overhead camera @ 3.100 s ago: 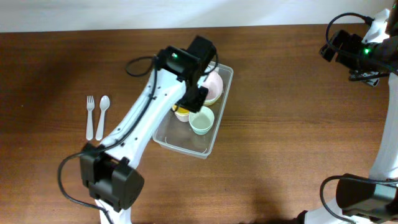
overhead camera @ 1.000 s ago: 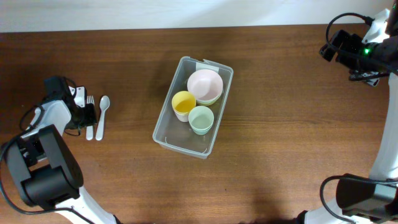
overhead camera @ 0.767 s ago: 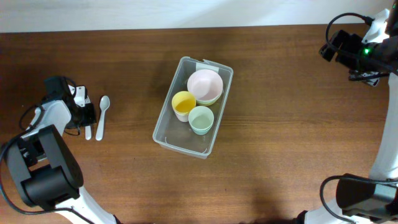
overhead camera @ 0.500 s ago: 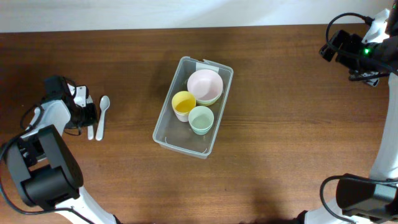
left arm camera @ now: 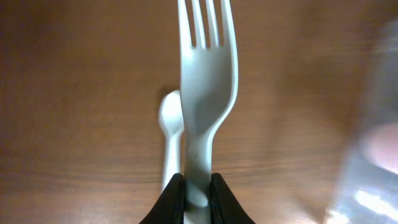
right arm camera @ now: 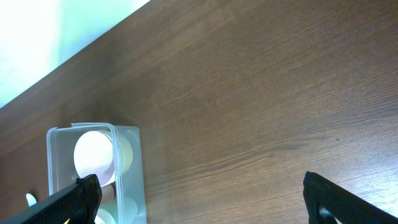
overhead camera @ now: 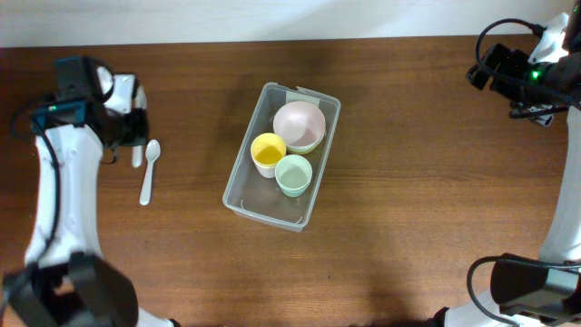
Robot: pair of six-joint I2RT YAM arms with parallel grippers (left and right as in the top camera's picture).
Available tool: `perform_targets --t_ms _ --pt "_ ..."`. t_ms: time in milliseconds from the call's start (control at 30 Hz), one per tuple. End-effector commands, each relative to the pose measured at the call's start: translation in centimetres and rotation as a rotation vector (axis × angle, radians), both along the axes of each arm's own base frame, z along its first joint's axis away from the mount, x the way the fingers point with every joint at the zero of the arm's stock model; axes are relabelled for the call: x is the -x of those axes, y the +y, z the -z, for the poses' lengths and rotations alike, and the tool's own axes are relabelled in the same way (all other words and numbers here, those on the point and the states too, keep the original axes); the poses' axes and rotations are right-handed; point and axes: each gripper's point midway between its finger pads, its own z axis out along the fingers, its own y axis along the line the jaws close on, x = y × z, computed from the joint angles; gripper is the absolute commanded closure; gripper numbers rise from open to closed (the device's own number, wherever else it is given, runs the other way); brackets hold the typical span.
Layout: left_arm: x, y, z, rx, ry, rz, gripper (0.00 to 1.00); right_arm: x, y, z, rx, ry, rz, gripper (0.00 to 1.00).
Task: Pack container
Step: 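Carry the fork into the container and release it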
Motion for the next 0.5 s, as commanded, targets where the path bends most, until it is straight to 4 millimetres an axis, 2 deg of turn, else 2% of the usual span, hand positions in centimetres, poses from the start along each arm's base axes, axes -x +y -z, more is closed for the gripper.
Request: perform_targets --t_ms 0,100,133,200,300,467 --pt "1.1 -4.6 -3.4 0.015 -0.055 0.101 0.99 0.0 -0.1 0.0 -0.004 0.000 0.007 0.01" --pt "2.3 -8.7 -4.3 0.018 -0.056 0.202 0.99 0.0 -0.1 0.0 -0.004 0.000 0.007 0.01" --pt "3.0 -11.5 -4.1 0.021 -0.037 0.275 0.99 0.0 -0.1 0.0 -0.004 0.000 0.007 0.01" --pt "3.9 -14.5 -3.6 0.023 -0.013 0.355 0.99 0.0 -0.1 0.0 -0.004 0.000 0.007 0.01" --pt "5.0 -17.6 -2.7 -0.002 0.010 0.441 0.99 0.0 -0.1 0.0 -0.004 0.000 0.007 0.01" --pt "6.5 -20.9 -2.3 -0.033 0.022 0.537 0.99 0.0 -0.1 0.0 -0.004 0.000 0.007 0.01"
